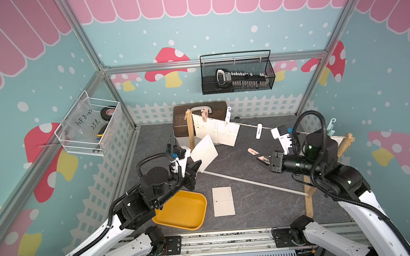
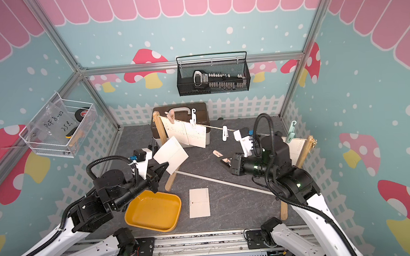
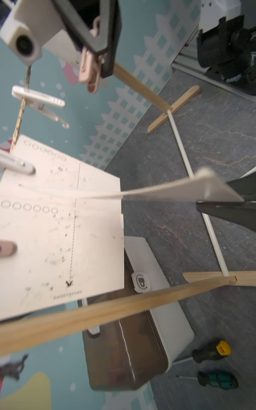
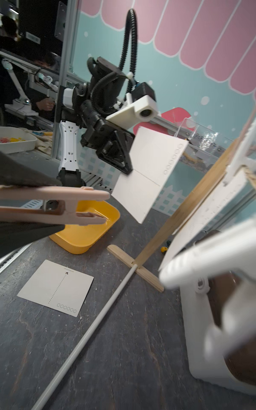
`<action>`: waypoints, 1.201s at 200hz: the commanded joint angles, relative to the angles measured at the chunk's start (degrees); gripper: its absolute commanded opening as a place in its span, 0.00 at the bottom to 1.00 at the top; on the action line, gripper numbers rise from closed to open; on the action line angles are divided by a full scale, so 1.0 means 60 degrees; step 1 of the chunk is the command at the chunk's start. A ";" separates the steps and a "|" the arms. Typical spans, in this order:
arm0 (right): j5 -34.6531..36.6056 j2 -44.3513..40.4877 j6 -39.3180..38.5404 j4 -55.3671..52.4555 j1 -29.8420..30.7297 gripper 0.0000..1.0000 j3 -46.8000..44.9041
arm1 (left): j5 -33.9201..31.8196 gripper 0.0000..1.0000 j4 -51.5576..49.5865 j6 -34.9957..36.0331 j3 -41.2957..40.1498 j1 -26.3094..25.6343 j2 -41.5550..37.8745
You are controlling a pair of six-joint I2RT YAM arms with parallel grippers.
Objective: Remove the postcards from the strings
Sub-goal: Place the clamp in the storage box.
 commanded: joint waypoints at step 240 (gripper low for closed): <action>0.6034 0.6816 -0.3576 0.2770 0.6620 0.62 0.0701 | -0.2542 0.00 -0.2408 -0.0921 0.0402 0.2599 -0.1751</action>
